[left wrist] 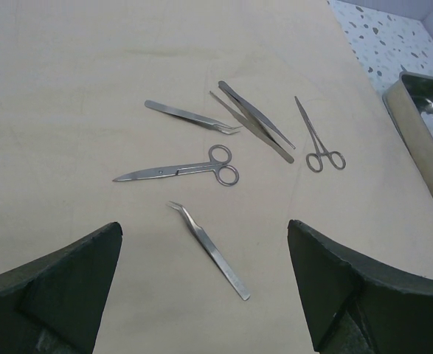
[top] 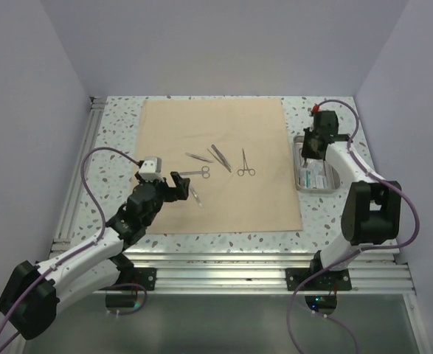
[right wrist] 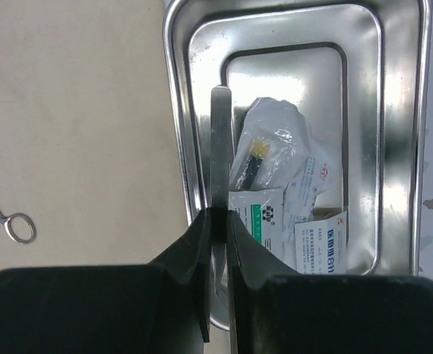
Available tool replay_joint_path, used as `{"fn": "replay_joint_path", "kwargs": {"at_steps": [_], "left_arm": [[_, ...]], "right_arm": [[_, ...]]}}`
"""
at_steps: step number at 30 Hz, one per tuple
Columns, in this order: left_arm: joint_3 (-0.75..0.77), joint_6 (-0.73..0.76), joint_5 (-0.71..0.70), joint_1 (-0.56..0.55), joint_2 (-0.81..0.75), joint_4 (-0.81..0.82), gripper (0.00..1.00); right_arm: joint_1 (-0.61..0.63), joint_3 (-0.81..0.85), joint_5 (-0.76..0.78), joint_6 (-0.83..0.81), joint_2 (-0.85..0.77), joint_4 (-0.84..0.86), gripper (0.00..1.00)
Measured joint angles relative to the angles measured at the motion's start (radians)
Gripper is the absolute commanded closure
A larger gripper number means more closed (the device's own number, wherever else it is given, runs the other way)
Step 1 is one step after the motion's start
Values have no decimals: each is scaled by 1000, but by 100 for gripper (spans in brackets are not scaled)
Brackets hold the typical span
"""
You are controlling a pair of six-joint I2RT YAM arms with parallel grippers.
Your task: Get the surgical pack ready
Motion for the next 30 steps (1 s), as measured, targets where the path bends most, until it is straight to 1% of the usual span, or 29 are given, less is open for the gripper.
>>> {"fn": "replay_joint_path", "kwargs": {"at_steps": [5, 10, 19, 21, 22, 24, 25, 28, 30], "left_arm": [[-6, 0, 2, 0, -6, 3, 3], [-7, 0, 9, 0, 4, 4, 3], [-7, -1, 14, 0, 7, 5, 3], [-7, -1, 15, 0, 7, 5, 3], [-7, -1, 16, 0, 7, 5, 3], [-7, -1, 16, 0, 7, 5, 3], [-7, -1, 16, 0, 7, 5, 3], [-7, -1, 16, 0, 6, 5, 3], [-7, -1, 15, 0, 6, 5, 3]], "right_arm": [[-5, 0, -6, -18, 28, -7, 100], [-4, 0, -5, -32, 97, -9, 100], [-4, 5, 45, -45, 161, -10, 100], [-4, 9, 56, -45, 177, -11, 94], [-4, 11, 66, -45, 186, -11, 84], [-4, 21, 76, -42, 204, -21, 75], [-4, 25, 83, -39, 212, -24, 69], [-4, 34, 94, -32, 223, -32, 61], [-4, 39, 98, -27, 222, -34, 52]]}}
